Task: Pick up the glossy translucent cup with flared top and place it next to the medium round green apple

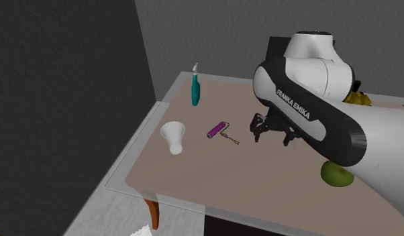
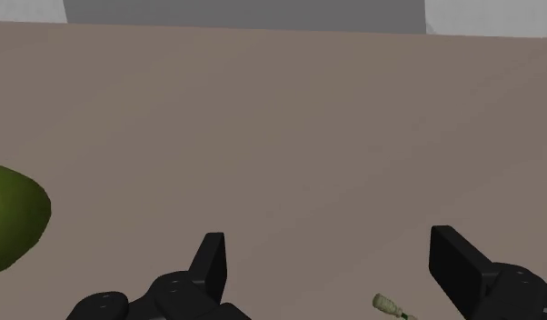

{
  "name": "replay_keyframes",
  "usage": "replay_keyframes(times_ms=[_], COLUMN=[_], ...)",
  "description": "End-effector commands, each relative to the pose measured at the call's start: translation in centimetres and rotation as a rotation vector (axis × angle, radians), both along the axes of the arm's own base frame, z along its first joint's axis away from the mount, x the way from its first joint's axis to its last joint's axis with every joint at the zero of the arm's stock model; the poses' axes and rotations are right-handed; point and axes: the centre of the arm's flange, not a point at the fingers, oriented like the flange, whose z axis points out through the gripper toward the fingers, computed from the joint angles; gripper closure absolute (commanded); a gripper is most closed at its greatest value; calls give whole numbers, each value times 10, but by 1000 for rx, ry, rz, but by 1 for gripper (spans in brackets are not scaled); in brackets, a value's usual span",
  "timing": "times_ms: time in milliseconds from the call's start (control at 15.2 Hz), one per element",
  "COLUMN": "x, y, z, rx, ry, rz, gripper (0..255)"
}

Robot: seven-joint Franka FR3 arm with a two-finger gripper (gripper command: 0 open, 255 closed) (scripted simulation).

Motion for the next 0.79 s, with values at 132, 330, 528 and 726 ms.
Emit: replay_keyframes(times_ms=[132, 330, 528, 726], x=[15, 27, 38, 50], y=[40, 71, 102, 134], z=[-19, -31, -41, -51], rx=[40, 69, 98, 127], ry=[-13, -22, -31, -40], rz=[4, 8, 12, 16], gripper=[0, 0, 0, 0])
